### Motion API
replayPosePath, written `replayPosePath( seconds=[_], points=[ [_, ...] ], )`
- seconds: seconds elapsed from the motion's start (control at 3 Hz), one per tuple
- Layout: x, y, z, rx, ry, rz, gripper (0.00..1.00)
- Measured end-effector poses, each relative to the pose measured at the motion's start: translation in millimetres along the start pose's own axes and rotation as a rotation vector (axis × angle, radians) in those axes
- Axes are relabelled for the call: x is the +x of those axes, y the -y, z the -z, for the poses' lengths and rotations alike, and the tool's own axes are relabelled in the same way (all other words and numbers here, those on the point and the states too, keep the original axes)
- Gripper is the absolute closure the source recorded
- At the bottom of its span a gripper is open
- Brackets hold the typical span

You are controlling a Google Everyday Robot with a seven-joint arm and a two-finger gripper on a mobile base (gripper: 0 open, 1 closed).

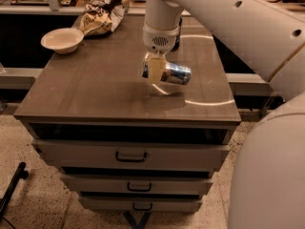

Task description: Knock redbull can over

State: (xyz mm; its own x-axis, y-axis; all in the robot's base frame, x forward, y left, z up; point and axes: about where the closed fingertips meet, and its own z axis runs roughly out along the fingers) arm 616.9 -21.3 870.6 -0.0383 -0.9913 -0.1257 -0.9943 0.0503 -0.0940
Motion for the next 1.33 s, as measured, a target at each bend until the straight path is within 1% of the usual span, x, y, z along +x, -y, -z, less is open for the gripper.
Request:
replayPosePath(
  seconds=[0.33, 0.67, 1.0, 1.33],
  points=[
    [-2, 1, -12, -0.022, 0.007, 0.003, 1.00],
    [-11, 7, -23, -0.039, 0.013, 0.019, 1.00],
    [-30, 15, -37, -0.067, 0.030, 0.054, 1.00],
    [-63, 26, -48, -0.097, 0.052, 0.126, 1.00]
  ],
)
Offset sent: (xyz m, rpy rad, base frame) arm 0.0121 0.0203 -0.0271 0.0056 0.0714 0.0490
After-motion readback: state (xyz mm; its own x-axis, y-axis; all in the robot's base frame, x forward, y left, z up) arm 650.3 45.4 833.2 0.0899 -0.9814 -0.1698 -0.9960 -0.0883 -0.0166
